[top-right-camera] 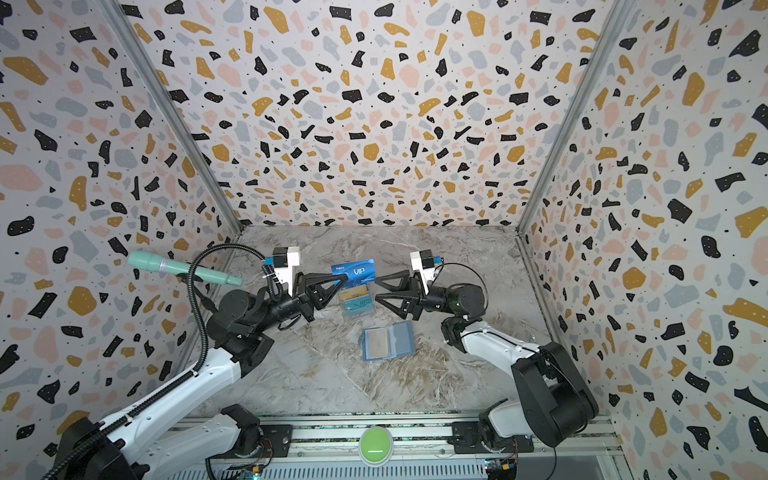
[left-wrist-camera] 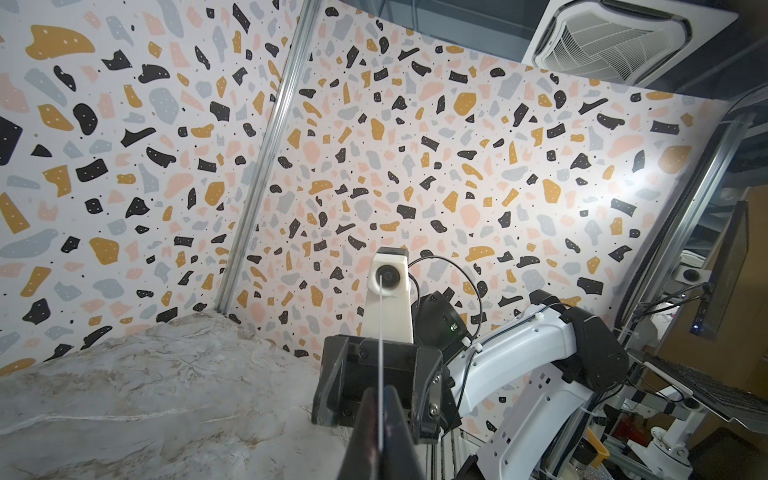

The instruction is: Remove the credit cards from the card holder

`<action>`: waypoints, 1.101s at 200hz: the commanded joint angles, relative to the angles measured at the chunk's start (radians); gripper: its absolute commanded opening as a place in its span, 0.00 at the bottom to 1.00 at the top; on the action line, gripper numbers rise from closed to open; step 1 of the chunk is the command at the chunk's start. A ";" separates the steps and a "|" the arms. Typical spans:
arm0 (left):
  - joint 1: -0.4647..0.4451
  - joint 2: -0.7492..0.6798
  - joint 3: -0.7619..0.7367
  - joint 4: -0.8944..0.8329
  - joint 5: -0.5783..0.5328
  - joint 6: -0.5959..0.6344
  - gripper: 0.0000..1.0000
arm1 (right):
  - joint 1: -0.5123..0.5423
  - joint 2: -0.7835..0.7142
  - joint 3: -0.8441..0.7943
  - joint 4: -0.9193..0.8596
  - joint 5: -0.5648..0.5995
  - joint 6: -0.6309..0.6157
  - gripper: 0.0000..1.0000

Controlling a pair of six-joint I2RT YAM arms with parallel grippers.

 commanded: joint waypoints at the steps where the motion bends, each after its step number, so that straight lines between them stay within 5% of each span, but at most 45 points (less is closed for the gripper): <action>1: 0.005 0.004 -0.016 0.153 0.012 -0.055 0.00 | 0.003 0.003 0.036 0.105 0.003 0.049 0.57; 64: 0.005 0.009 -0.043 0.201 0.003 -0.090 0.00 | 0.007 0.059 0.052 0.252 0.009 0.141 0.53; 114: 0.005 0.022 -0.061 0.152 -0.001 -0.047 0.00 | 0.037 0.053 0.088 0.187 0.004 0.090 0.52; 220: 0.005 0.019 -0.099 0.160 -0.003 -0.057 0.00 | 0.043 0.074 0.118 0.183 0.019 0.104 0.24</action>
